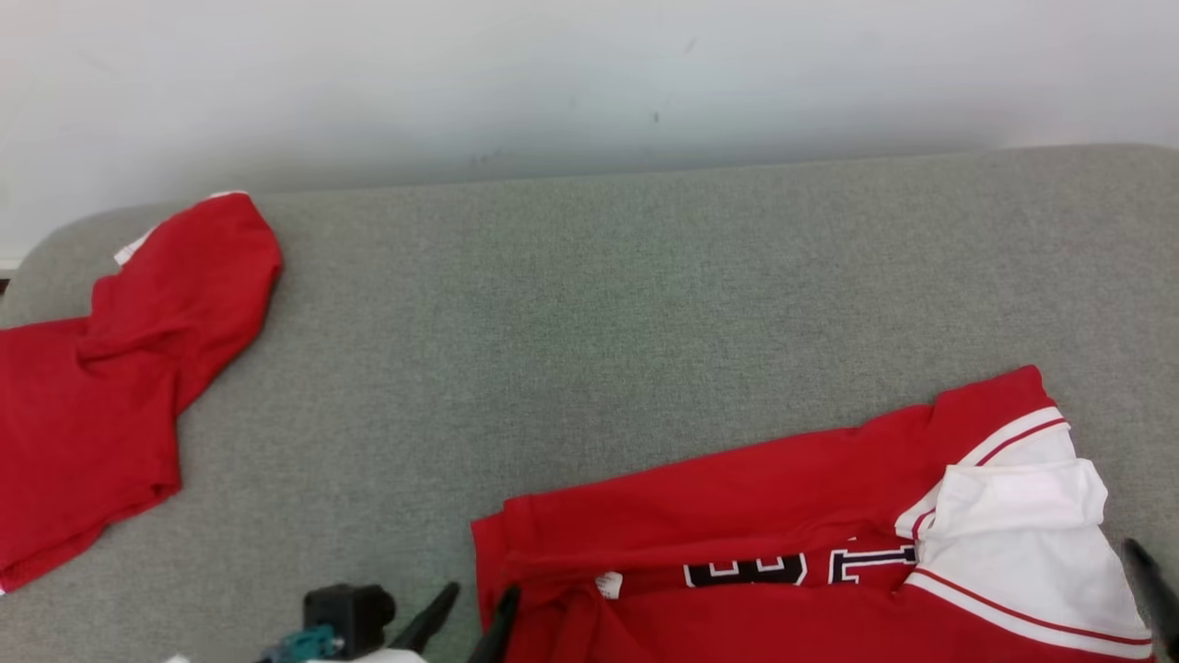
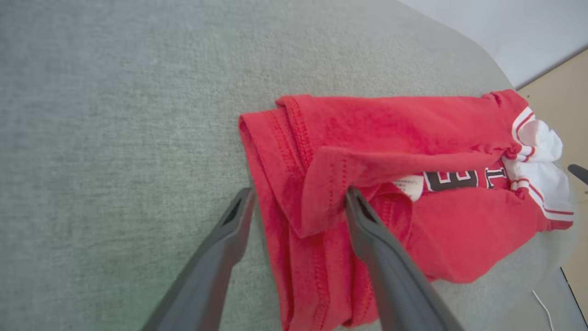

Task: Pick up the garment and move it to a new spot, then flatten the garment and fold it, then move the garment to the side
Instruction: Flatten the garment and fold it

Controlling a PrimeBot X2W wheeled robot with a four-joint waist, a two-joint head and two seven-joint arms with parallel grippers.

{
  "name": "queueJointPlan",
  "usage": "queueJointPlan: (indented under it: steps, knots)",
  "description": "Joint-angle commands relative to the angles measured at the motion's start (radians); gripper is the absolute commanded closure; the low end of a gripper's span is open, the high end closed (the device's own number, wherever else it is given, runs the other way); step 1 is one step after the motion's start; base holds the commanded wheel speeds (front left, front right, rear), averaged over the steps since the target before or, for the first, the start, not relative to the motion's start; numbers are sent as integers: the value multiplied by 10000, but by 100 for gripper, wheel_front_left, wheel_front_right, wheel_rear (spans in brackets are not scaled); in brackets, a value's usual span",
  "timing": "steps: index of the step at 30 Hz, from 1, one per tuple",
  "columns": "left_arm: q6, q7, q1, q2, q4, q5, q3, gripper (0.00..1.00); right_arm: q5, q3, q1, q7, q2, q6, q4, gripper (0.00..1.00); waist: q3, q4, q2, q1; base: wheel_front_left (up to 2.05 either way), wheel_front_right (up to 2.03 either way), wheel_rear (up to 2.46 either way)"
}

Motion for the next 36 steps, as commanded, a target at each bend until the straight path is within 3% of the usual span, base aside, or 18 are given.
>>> queueJointPlan:
  steps: [1, 6, 13, 22, 26, 36]
  knots:
    - [174, -568, 308, 34, -3, 182, 233, 0, 107, -298, 308, -40, -165, -20, -33, 0, -199, 31, 0, 1, 0, 0, 0]
    - [473, -1918, 843, -168, -74, 836, 865, 0, 298, -1239, 686, -140, -120, -20, -271, 0, -472, 56, 0, 1, 0, 0, 0]
    - [516, -2067, 1793, -1203, -683, 3157, 2519, 0, -67, -2032, 1033, 10, 249, -20, -655, 0, -837, 240, 0, 1, 0, 0, 0]
    - [-471, -2066, 2927, -2559, -1082, 5814, 4343, 0, -656, -2342, 1123, -81, 951, -20, -959, 0, -977, 472, 0, 1, 0, 0, 0]
    - [-1114, -2067, 3151, -3092, -941, 6371, 4923, 0, -815, -2161, 648, 426, 1198, -20, -809, 0, -821, 578, 0, 1, 0, 0, 0]
    - [-2112, -2067, 3263, -3857, -404, 7082, 5441, 0, -1172, -2010, -596, 1269, 1570, -20, 745, 0, -586, 995, 0, 1, 0, 0, 0]
